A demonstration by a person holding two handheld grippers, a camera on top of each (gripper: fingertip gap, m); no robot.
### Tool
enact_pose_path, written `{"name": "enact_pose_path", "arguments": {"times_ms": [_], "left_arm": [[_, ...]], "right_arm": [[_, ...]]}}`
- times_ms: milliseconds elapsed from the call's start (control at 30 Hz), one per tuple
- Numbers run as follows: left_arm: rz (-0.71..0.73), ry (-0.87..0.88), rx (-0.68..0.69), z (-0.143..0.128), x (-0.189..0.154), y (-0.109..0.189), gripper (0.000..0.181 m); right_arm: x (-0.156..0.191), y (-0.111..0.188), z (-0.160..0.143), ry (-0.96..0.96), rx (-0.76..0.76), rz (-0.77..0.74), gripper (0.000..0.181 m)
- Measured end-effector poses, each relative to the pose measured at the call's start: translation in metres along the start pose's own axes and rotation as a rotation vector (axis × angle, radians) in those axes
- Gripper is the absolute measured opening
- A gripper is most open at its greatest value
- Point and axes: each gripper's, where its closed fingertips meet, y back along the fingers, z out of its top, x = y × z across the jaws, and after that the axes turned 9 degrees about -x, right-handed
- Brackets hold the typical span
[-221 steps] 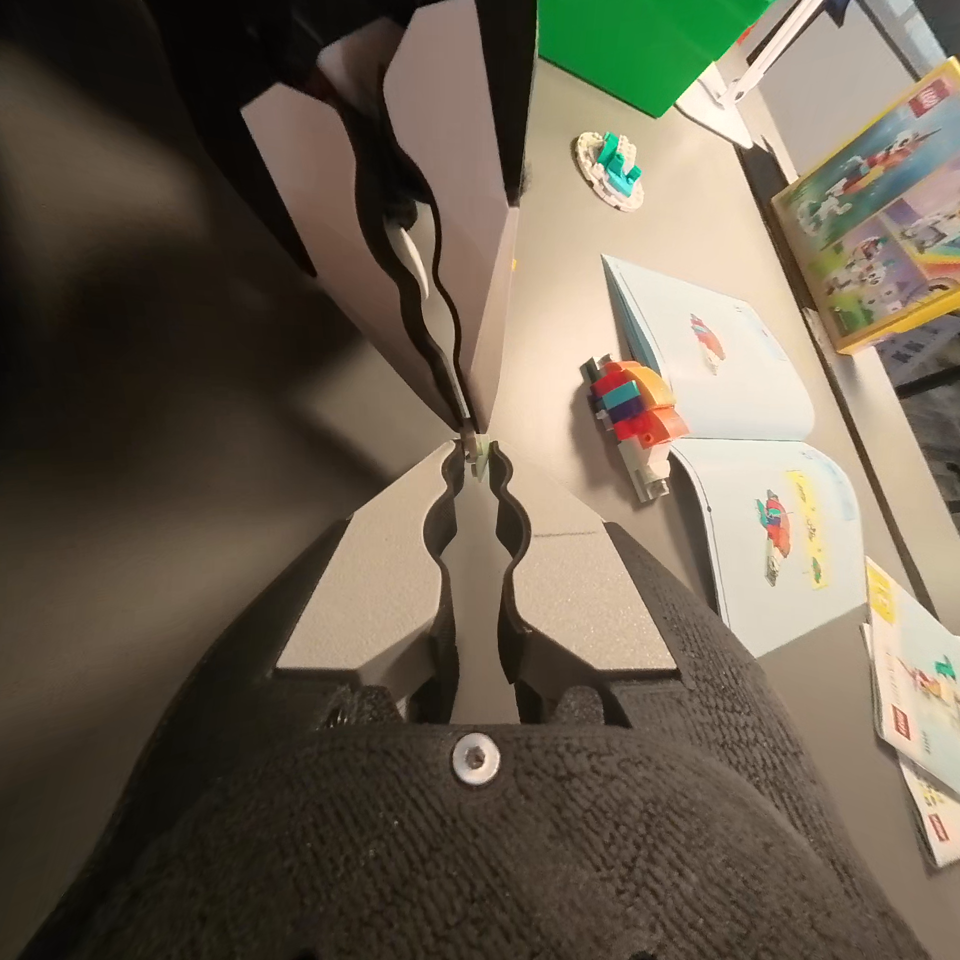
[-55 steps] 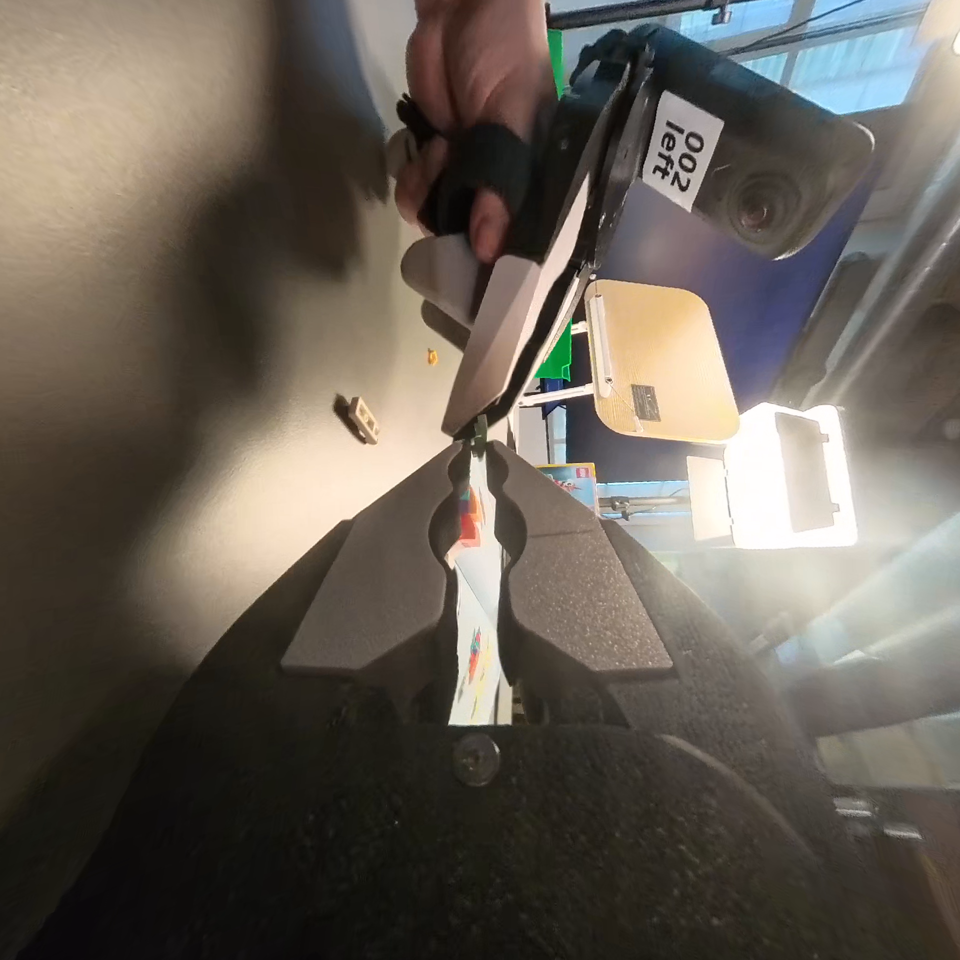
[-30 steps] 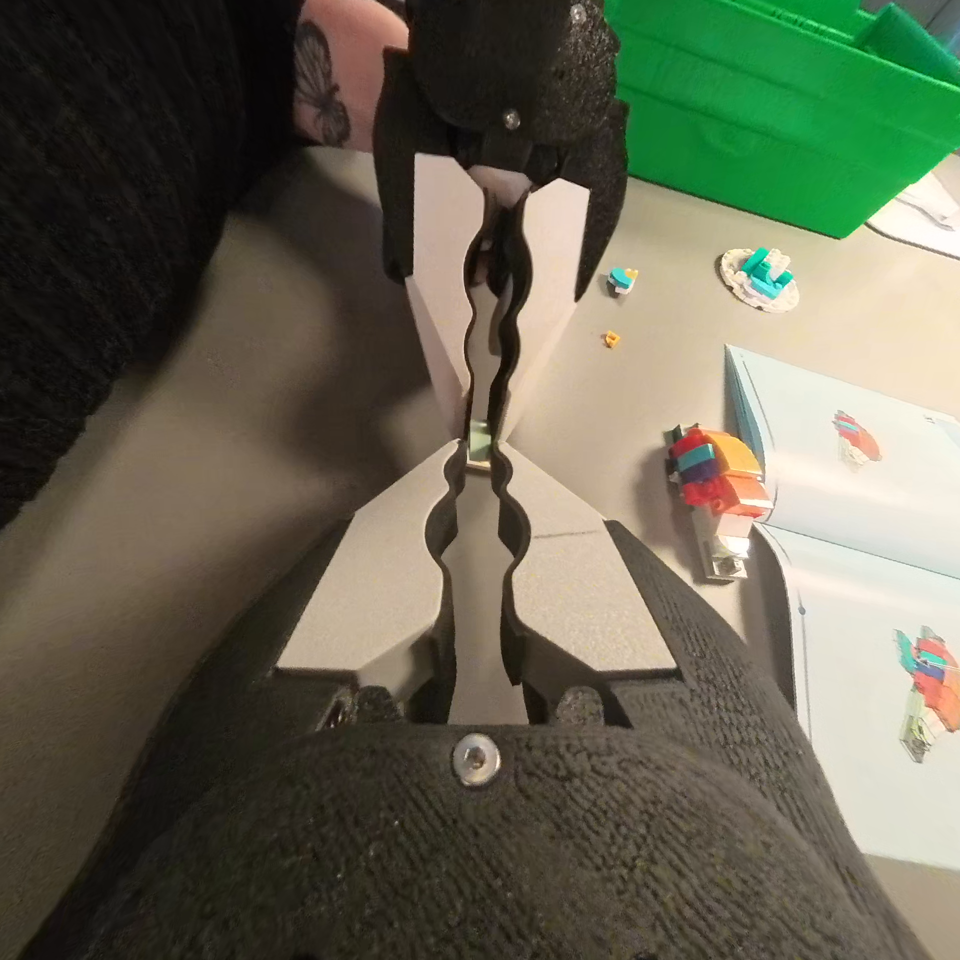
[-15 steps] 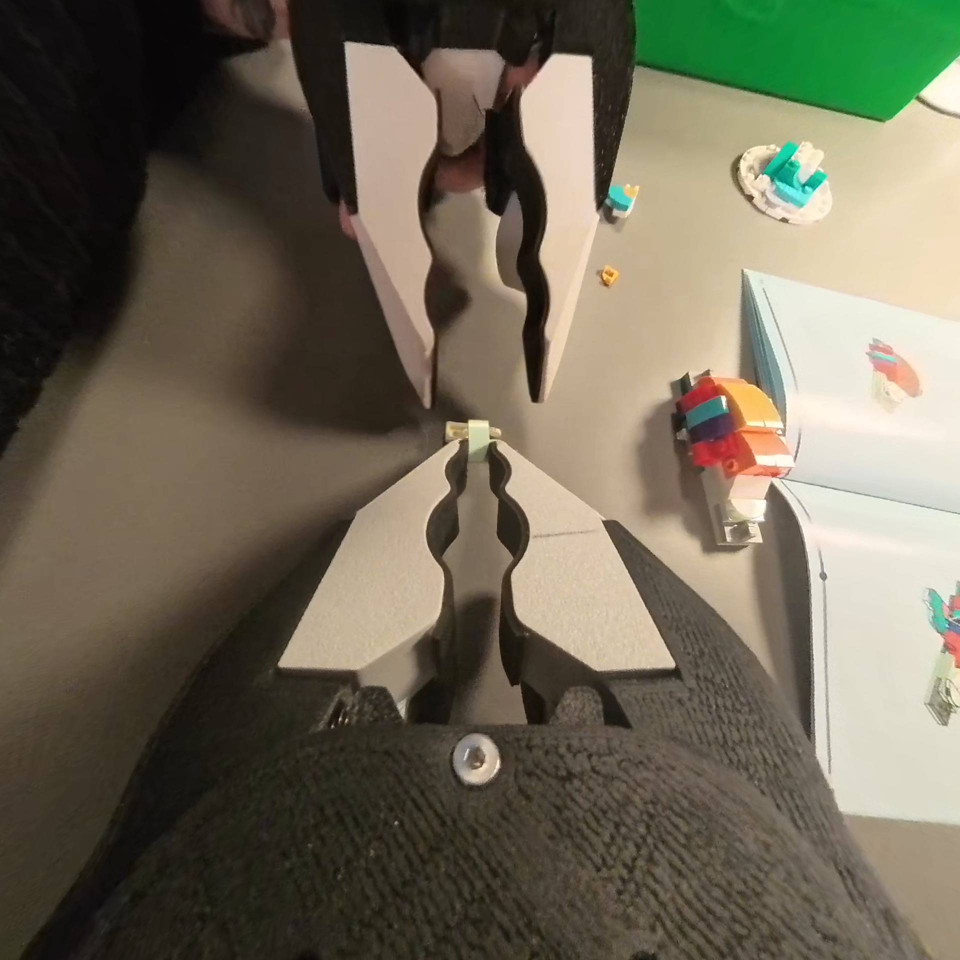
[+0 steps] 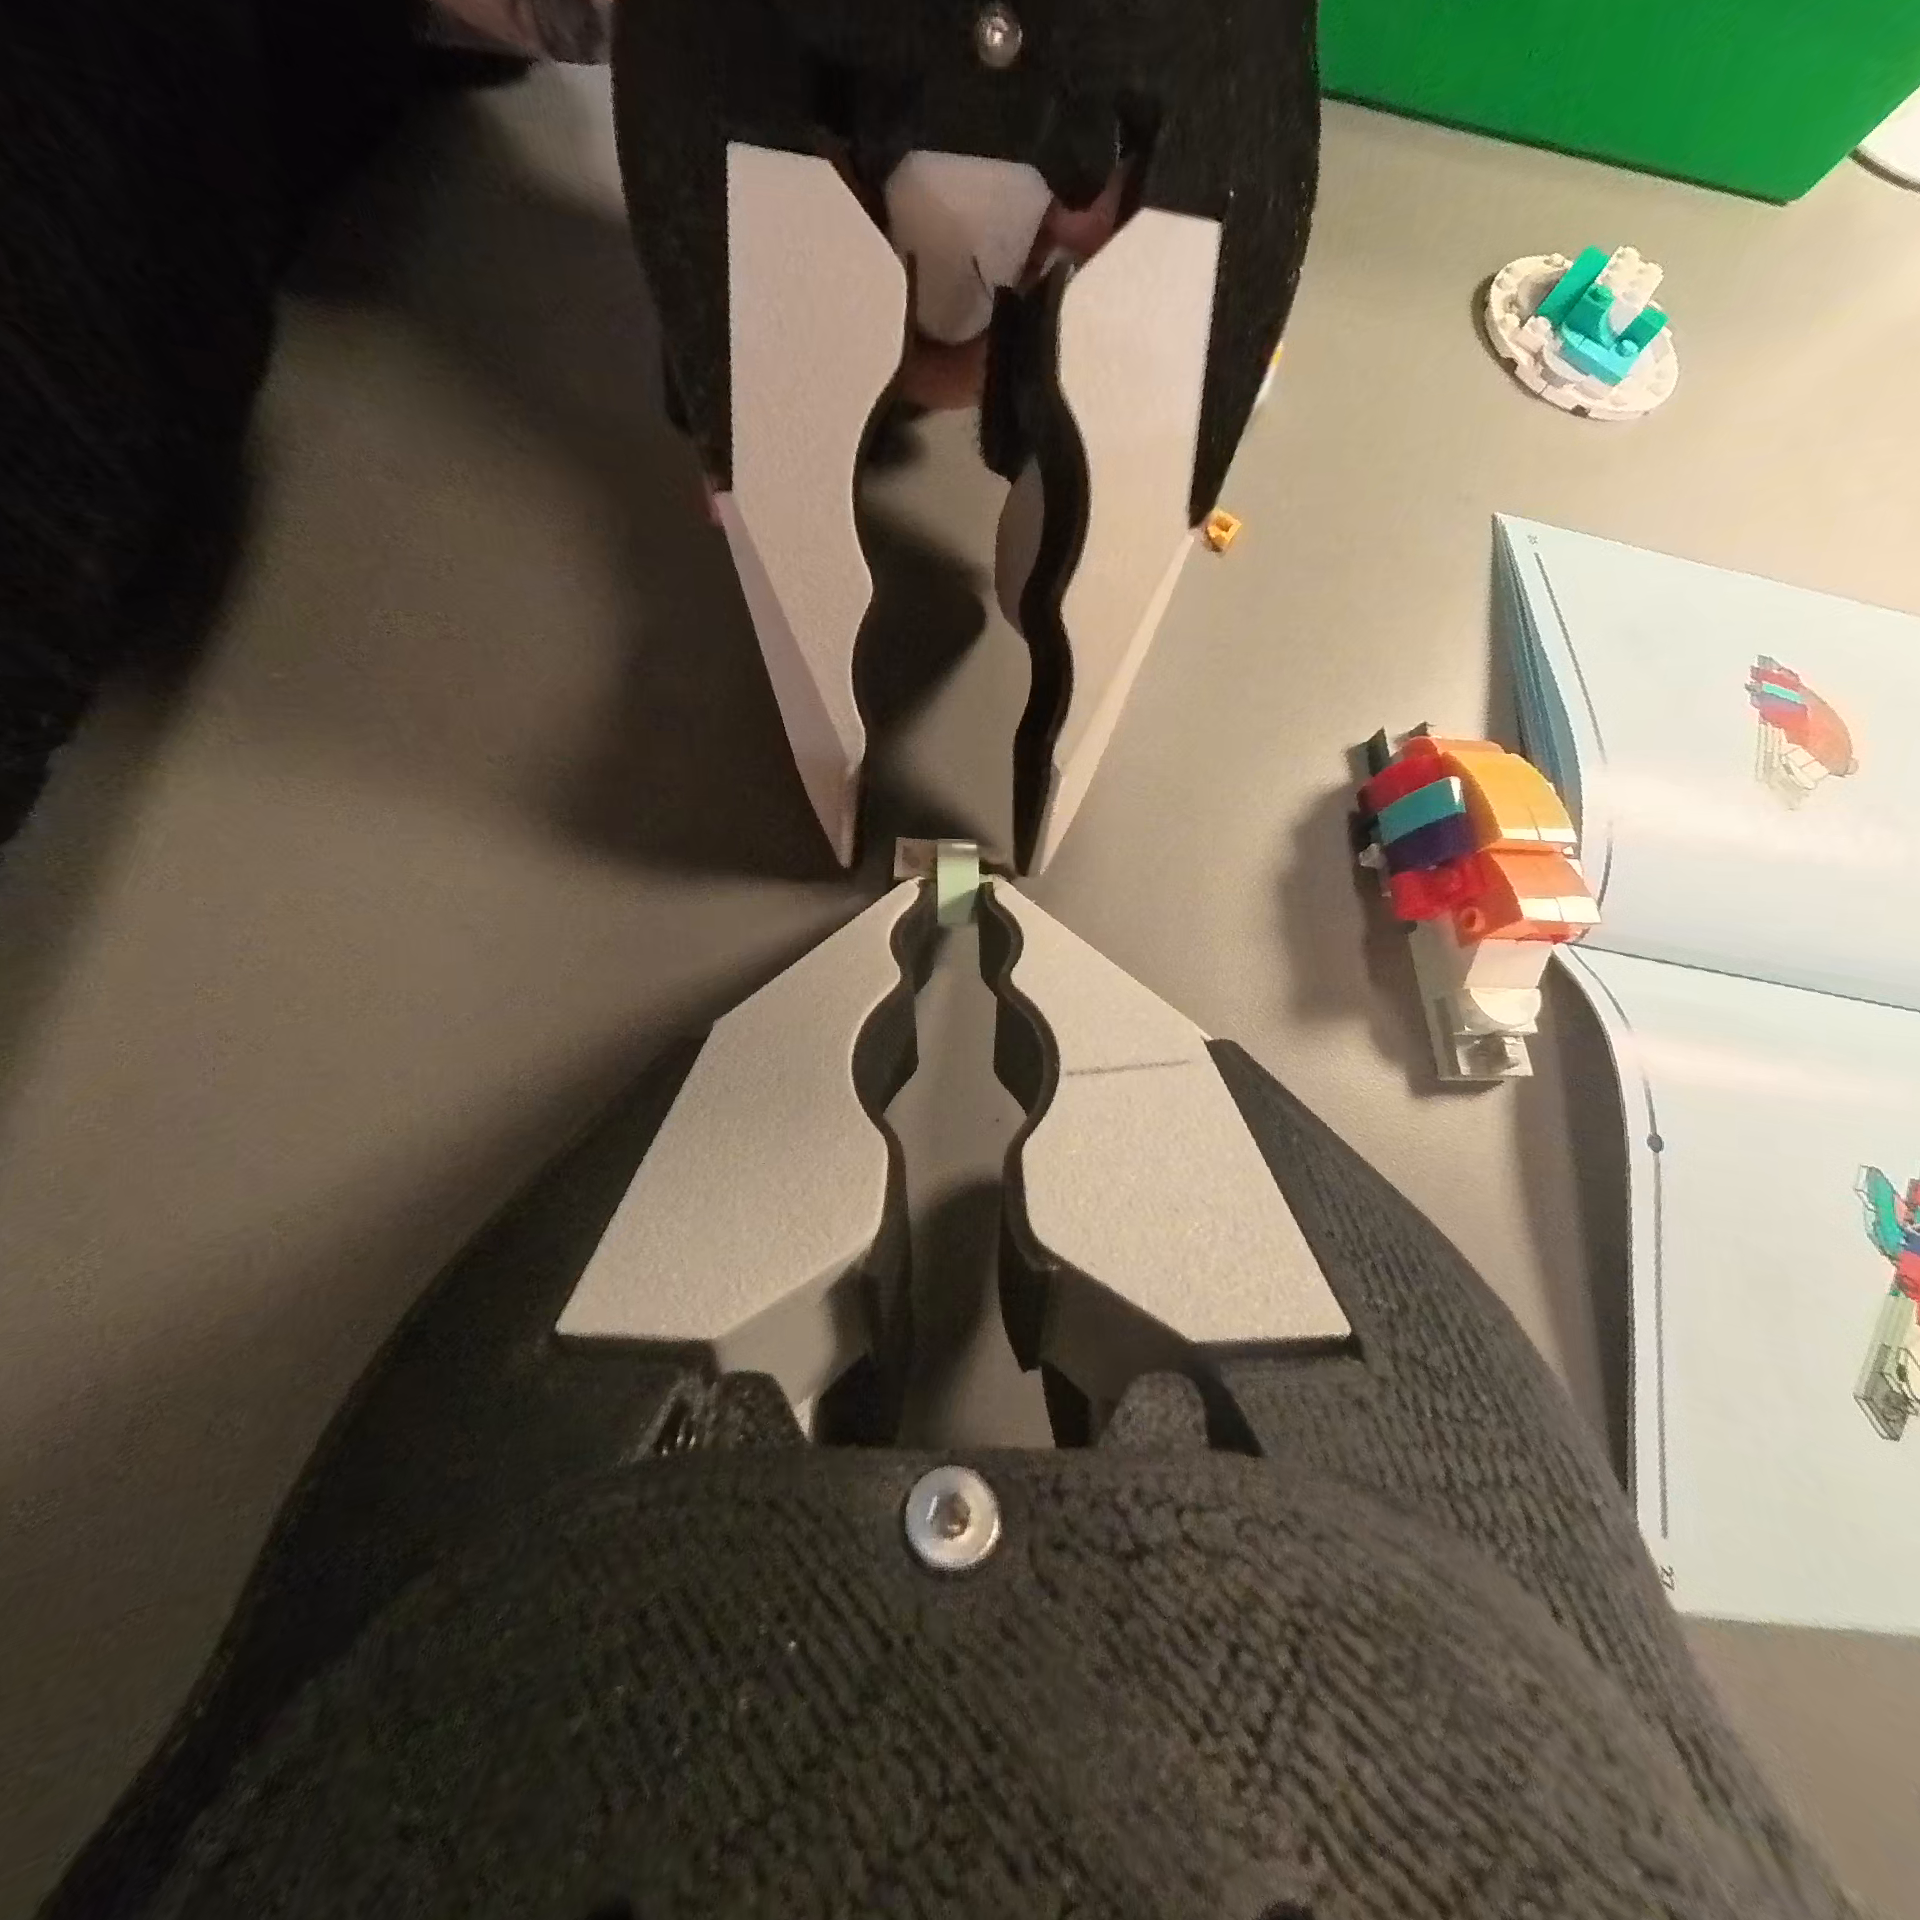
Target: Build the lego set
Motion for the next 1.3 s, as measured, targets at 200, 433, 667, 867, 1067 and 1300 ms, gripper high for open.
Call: {"name": "enact_pose_path", "arguments": {"times_ms": [200, 433, 667, 867, 1067, 1300], "left_arm": [[-0.009, 0.011, 0.007, -0.0002, 0.0013, -0.0007, 0.031], [0.001, -0.018, 0.017, 0.0015, 0.0012, -0.0025, 0.025], [0.011, -0.048, 0.021, 0.0025, 0.0012, -0.0032, 0.021], [-0.001, -0.053, 0.031, 0.0016, 0.001, -0.0009, 0.026], [-0.05, -0.049, 0.043, -0.0016, -0.001, 0.0032, 0.031], [-0.063, -0.065, 0.028, -0.0002, -0.0012, 0.0012, 0.029]], "right_arm": [[-0.0001, -0.0006, -0.001, 0.002, 0.007, -0.002, 0.007], [0.0005, -0.0013, -0.0025, 0.012, 0.019, -0.008, 0.007], [0.0006, -0.0011, -0.0027, 0.007, 0.021, -0.011, 0.007], [0.0004, -0.0015, -0.0028, 0.002, 0.022, -0.009, 0.007], [0.0002, -0.0017, -0.0029, -0.003, 0.023, -0.007, 0.007], [0.0002, -0.0019, -0.0029, -0.004, 0.023, -0.006, 0.007]]}}
